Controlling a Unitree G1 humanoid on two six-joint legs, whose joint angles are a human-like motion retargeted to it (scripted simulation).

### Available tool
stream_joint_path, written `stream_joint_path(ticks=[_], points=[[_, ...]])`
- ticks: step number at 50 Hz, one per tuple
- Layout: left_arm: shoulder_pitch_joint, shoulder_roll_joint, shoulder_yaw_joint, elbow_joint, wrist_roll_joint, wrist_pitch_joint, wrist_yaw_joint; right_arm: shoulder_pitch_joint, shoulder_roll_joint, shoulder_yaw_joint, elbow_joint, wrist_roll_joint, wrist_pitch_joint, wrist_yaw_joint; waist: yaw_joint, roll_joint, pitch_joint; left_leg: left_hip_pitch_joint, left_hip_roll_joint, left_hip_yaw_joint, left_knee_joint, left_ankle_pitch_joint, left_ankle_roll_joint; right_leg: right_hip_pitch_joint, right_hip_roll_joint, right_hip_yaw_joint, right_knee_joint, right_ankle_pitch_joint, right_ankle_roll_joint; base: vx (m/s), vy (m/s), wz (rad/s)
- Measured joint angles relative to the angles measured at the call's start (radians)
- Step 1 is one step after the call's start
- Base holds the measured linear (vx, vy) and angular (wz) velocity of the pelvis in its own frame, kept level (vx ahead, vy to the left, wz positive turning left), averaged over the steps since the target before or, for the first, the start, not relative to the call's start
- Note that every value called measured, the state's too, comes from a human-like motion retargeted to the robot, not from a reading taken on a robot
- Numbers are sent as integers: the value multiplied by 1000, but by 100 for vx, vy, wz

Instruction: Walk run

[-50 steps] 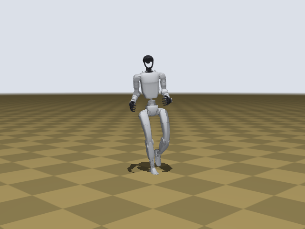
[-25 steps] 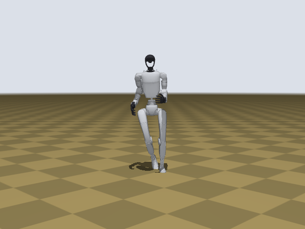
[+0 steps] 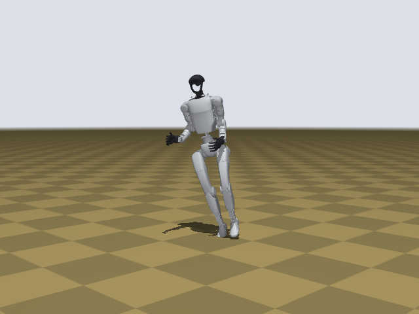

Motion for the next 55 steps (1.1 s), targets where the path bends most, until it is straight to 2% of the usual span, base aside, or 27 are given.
stream_joint_path(ticks=[4, 5, 7, 8, 10, 13, 14, 15, 17, 18, 21, 25, 28, 30, 32, 33, 35, 37, 38, 40, 43, 46, 49, 50, 52, 53, 55], points=[[74, -5, 45, 6, 5, -12, 19, 18, -31, 22, -32, 12, -14, -38, 133, 6, 20, -3, -46, -16, -432, -75, 19, 137, 42, 85, -54, 165, 33, 114, -21, -218], [80, 0, 46, 5, 12, -15, 25, 25, -39, 25, -30, 16, -15, -42, 167, 4, 27, 3, -84, -84, -517, -111, 2, 175, 40, 95, -62, 205, 38, 111, -10, -178], [73, 27, 33, -2, 28, -15, 28, 44, -41, 25, -8, 13, -12, -30, 181, 6, 30, 4, -78, -102, -591, -114, -97, 242, 30, 51, -49, 275, 68, 121, -9, -109], [63, 42, 26, -6, 35, -12, 25, 57, -39, 26, 6, 8, -9, -19, 181, 7, 26, 5, -75, -71, -593, -56, -68, 268, 38, 50, -28, 320, 92, 146, -12, -66], [29, 73, 9, -9, 49, -3, 12, 95, -32, 35, 35, -6, -2, -7, 178, -21, 9, 18, -110, -7, -530, -80, 79, 273, 20, 27, 94, 411, 201, 153, -14, -31], [-92, 104, 22, 48, 36, 19, -17, 119, 15, 40, 119, -48, 1, 2, 94, -89, 30, 45, -249, -180, -322, -236, 44, 143, 23, 8, 606, 411, 416, 141, -27, 14], [-147, 110, 25, 68, 12, 32, -32, 116, 35, 47, 146, -43, 4, 7, 90, -90, 33, 66, -231, -154, -296, -266, 38, 99, 32, -2, 699, 411, 438, 104, -40, -59], [-203, 116, 24, 86, -16, 47, -49, 114, 56, 60, 169, -31, 8, 11, 94, -81, 31, 99, -167, -65, -288, -291, 35, 58, 48, -12, 759, 411, 438, 87, -36, -94], [-286, 121, -20, 63, -82, 67, -49, 139, 94, 93, 175, 43, -5, 51, 86, 22, -2, 174, -12, -58, -365, -286, 11, -36, 107, -130, 652, 390, 297, 85, -34, -81], [-320, 119, -40, 44, -110, 74, -45, 162, 98, 102, 173, 86, -14, 74, 66, 45, -5, 205, 4, -64, -381, -285, 4, -90, 98, -165, 663, 326, 270, 110, -37, -4], [-405, 117, -90, -32, -146, 84, -44, 224, 95, 110, 165, 168, -26, 107, -37, 110, -2, 305, 26, -87, -463, -224, -9, -239, 97, -170, 609, 142, 265, 108, -32, 68], [-462, 138, -166, -158, -152, 86, -46, 285, 78, 117, 135, 207, -38, 111, -150, 139, -7, 437, 14, -57, -557, -97, -37, -357, -33, -228, 312, 25, 241, 94, -29, 16], [-467, 170, -183, -226, -124, 82, -65, 288, 98, 107, 111, 204, -42, 95, -205, 125, -20, 529, -15, -38, -577, -2, -83, -377, -87, -260, 54, -73, 178, 105, -45, -34], [-457, 193, -184, -248, -95, 71, -70, 263, 125, 103, 92, 197, -42, 65, -203, 135, -29, 572, -3, -25, -554, 95, -148, -374, -88, -321, -31, -62, 70, 102, -38, -83], [-434, 203, -191, -237, -64, 59, -65, 228, 151, 84, 66, 184, -40, 26, -225, 129, -28, 589, -39, -81, -449, 248, -236, -355, -144, -413, 27, 27, -11, 127, -25, -38], [-419, 208, -180, -220, -45, 52, -68, 203, 161, 83, 55, 174, -36, 3, -222, 121, -31, 574, -73, -85, -356, 333, -269, -332, -192, -446, 92, -51, -11, 128, -23, -110], [-369, 215, -136, -167, 13, 24, -102, 134, 186, 103, 43, 159, -25, -56, -167, 139, -2, 444, -47, -66, 59, 370, -299, -361, -26, -114, 232, -179, -11, 112, -48, -204], [-313, 203, -112, -104, 98, 3, -95, 37, 182, 58, 30, 188, -16, -41, -147, 125, 16, 340, -98, -193, 276, 370, -286, -304, -70, -189, 256, -199, -11, 107, -62, -127], [-280, 185, -89, -74, 145, -10, -69, -3, 164, 58, 20, 206, -8, -20, -144, 73, 2, 289, -121, -123, 259, 370, -207, -269, -109, -145, 216, -195, -11, 85, -45, -133], [-196, 171, -48, -34, 237, -27, 19, -53, 128, 74, -6, 256, 2, 16, -117, 37, -7, 182, -133, -110, 271, 281, -100, -208, -87, -50, 162, -183, -11, 88, -38, -198], [-64, 139, 4, -28, 299, -49, 95, -85, 68, 79, -62, 310, -20, 21, -38, 11, 12, 36, -51, -61, 190, 108, 74, -100, -46, 20, 62, -76, -11, 115, -46, -241], [29, 116, 76, -15, 285, -56, 98, -74, 29, 91, -118, 307, -28, 27, 99, -38, 30, -14, 26, 40, -72, 9, 65, 14, -19, 54, -16, 66, -11, 120, -52, -308], [70, 98, 108, -18, 231, -47, 81, -51, -5, 94, -151, 271, -18, 31, 205, -37, 57, 4, -42, -67, -398, -57, 8, 126, 32, 128, -56, 205, 0, 105, -22, -258], [76, 90, 110, -24, 211, -41, 75, -44, -17, 93, -154, 256, -14, 31, 237, -43, 69, 10, -81, -141, -479, -93, -17, 163, 24, 131, -59, 246, 9, 114, -8, -186], [65, 92, 95, -44, 180, -25, 73, -27, -27, 88, -142, 232, -4, 30, 233, -35, 76, 19, -47, -109, -555, -114, -133, 224, 28, 96, -36, 323, 43, 121, -5, -97], [53, 96, 83, -56, 171, -18, 72, -15, -30, 87, -132, 225, 0, 31, 228, -29, 74, 23, -34, -63, -558, -70, -107, 246, 40, 93, -8, 369, 72, 127, -4, -46], [22, 108, 52, -78, 169, -5, 67, 24, -30, 87, -114, 222, 2, 37, 198, -39, 66, 49, -72, -7, -510, -90, -6, 231, 42, 77, 189, 411, 196, 137, -4, 9]])
